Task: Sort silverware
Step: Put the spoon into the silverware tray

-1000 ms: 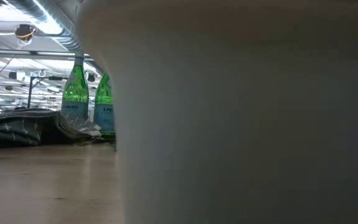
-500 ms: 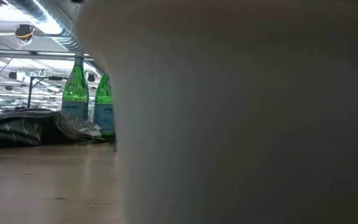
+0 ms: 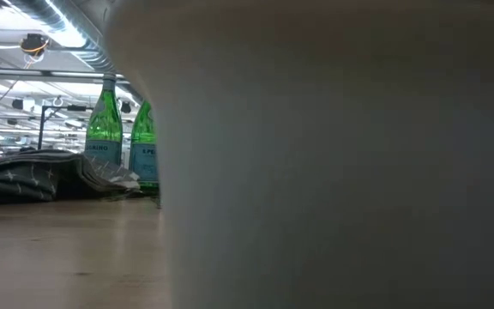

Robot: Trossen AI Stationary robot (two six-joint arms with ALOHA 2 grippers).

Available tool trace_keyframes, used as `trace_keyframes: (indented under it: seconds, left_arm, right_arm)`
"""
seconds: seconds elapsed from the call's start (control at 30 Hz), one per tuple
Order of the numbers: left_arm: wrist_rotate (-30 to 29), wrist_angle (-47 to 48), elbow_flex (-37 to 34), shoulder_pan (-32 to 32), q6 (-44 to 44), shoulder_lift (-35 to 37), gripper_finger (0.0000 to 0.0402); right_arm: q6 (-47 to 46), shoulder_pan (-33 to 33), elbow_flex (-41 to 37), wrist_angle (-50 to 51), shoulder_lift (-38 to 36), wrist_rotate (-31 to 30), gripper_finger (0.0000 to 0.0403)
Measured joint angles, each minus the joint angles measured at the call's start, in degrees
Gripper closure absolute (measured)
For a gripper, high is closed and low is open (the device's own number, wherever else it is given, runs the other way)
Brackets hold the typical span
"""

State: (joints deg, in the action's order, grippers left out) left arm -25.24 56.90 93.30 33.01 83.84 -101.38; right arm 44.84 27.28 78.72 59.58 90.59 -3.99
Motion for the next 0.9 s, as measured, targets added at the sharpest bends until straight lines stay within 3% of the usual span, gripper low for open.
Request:
trace_keyframes:
  seconds: [0.2,0.47,0.9]
  left_arm:
    - [0.0,0.0,0.0,-0.2,-0.1,0.0,0.03]
    - [0.0,-0.8,-0.1,-0.1,-2.7,0.0,0.03]
    - [0.1,-0.5,-0.1,0.0,-3.7,0.0,0.03]
  right_arm:
    - [0.0,6.0,0.0,-10.5,0.4,-0.1,0.0402]
    - [0.0,8.4,0.0,-19.2,5.3,1.0,0.0402]
    - [3.9,8.3,0.0,-20.5,17.0,-1.7,0.0402]
